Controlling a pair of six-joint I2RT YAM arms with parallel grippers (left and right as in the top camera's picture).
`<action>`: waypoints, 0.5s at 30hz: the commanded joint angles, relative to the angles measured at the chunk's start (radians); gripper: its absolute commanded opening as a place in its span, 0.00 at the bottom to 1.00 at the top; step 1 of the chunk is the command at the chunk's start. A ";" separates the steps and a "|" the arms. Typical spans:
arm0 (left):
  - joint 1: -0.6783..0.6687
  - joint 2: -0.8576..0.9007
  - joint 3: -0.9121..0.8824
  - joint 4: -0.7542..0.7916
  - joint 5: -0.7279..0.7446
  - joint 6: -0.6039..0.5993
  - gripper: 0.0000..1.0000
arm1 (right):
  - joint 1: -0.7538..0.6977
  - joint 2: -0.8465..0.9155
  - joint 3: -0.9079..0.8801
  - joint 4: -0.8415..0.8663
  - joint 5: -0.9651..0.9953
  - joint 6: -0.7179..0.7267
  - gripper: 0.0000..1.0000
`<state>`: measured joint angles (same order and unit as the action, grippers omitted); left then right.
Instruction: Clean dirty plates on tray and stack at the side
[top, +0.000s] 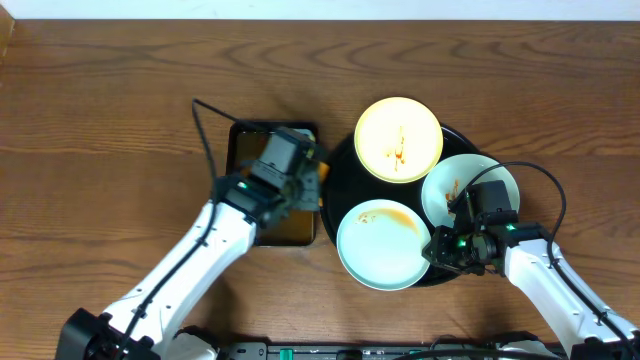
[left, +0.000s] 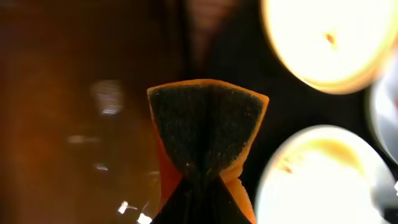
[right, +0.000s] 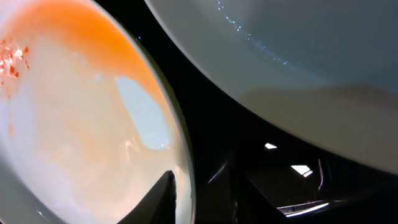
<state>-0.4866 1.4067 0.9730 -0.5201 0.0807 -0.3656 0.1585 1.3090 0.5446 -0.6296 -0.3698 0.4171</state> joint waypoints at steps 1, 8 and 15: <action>0.056 0.013 -0.002 -0.003 -0.041 0.013 0.08 | 0.014 0.004 -0.005 0.003 -0.002 -0.006 0.25; 0.120 0.015 -0.003 -0.003 -0.041 0.013 0.08 | 0.013 0.004 -0.044 0.064 -0.035 -0.006 0.20; 0.120 0.015 -0.003 -0.003 -0.041 0.013 0.08 | 0.013 0.004 -0.067 0.126 -0.046 -0.005 0.08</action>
<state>-0.3702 1.4139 0.9730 -0.5213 0.0521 -0.3656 0.1585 1.3090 0.4847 -0.5125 -0.3981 0.4141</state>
